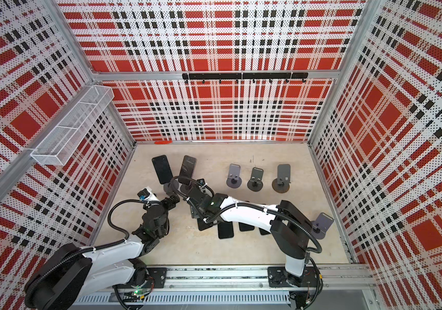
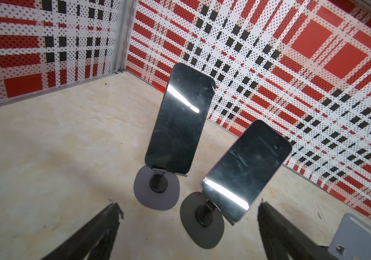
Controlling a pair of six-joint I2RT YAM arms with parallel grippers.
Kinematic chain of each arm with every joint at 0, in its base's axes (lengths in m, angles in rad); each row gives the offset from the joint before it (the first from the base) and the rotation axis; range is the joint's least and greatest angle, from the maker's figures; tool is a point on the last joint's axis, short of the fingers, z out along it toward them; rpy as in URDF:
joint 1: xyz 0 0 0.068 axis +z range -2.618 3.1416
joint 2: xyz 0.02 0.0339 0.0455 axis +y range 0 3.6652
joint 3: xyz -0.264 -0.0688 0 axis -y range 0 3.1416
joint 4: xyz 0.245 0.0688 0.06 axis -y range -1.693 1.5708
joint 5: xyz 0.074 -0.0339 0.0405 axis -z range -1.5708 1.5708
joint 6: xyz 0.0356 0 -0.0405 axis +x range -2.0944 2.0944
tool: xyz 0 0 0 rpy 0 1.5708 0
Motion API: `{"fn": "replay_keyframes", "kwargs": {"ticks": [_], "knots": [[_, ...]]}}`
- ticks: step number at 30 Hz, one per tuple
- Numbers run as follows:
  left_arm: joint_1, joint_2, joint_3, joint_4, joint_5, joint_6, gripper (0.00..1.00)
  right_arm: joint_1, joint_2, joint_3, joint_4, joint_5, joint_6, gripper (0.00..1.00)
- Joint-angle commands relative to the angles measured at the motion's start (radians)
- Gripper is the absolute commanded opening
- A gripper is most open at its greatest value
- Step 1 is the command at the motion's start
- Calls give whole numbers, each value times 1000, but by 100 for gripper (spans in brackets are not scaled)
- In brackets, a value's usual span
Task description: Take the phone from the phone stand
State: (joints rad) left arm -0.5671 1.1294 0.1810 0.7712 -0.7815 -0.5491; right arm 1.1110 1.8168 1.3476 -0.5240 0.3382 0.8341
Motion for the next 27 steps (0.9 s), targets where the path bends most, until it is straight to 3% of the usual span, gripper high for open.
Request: {"fn": "replay_keyframes", "kwargs": {"ticks": [1,12,27], "knots": [[6,-8,-7,-10,-41,2,98,39,67,37,-3,84,139,61],[5,-28,-18,-10,-56,-2,98,76,131,16,-75,57,219,63],[2,-45,-29,-10,-76,-17,98,76,191,40,-127,84,224,66]]}}
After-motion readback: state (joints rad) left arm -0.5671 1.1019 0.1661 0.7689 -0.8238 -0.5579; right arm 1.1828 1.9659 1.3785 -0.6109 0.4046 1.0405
